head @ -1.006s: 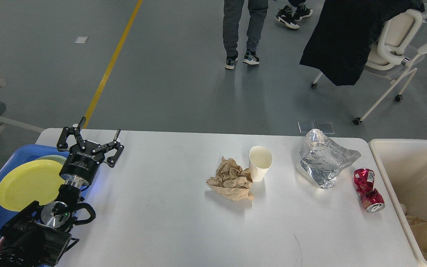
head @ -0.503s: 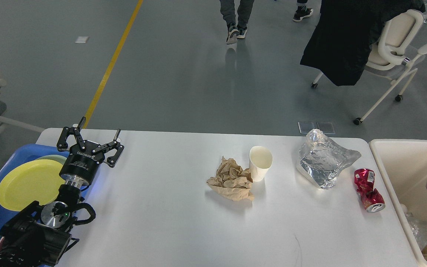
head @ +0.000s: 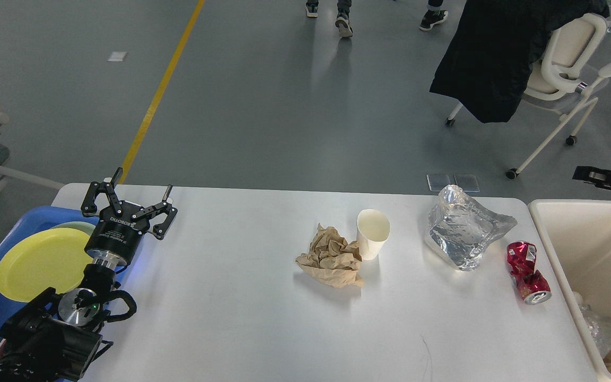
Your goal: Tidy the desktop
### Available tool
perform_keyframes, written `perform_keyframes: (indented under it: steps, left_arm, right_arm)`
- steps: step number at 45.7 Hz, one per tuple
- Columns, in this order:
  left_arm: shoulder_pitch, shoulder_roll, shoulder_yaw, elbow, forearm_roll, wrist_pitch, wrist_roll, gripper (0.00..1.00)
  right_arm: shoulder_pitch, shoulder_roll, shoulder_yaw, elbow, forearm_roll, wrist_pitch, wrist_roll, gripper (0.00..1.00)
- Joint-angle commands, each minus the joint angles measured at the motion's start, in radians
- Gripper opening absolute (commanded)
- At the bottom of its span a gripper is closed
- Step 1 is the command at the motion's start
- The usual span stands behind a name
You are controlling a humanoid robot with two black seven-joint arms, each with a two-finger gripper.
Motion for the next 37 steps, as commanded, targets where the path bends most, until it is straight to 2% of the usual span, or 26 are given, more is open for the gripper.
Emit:
perform_keyframes:
  steps: [1, 3, 10, 24, 31, 37]
  left_arm:
    - [-0.001, 0.000, 0.000, 0.000, 0.000, 0.000, 0.000, 1.00]
    - [0.000, 0.000, 0.000, 0.000, 0.000, 0.000, 0.000, 1.00]
    - [0.000, 0.000, 0.000, 0.000, 0.000, 0.000, 0.000, 1.00]
    - [0.000, 0.000, 0.000, 0.000, 0.000, 0.000, 0.000, 1.00]
    - [0.000, 0.000, 0.000, 0.000, 0.000, 0.000, 0.000, 1.00]
    - [0.000, 0.000, 0.000, 0.000, 0.000, 0.000, 0.000, 1.00]
  right_arm:
    - [0.170, 0.034, -0.001, 0.123, -0.008, 0.114, 0.041, 1.00]
    - [0.276, 0.054, 0.001, 0.249, -0.024, 0.150, 0.044, 1.00]
    - [0.480, 0.114, 0.019, 0.542, -0.067, 0.161, 0.044, 1.00]
    - [0.711, 0.156, 0.111, 1.007, -0.191, 0.165, 0.043, 1.00]
    - [0.779, 0.200, 0.113, 1.162, -0.194, 0.159, 0.043, 1.00]
    - [0.787, 0.212, 0.120, 1.168, -0.191, 0.135, 0.043, 1.00]
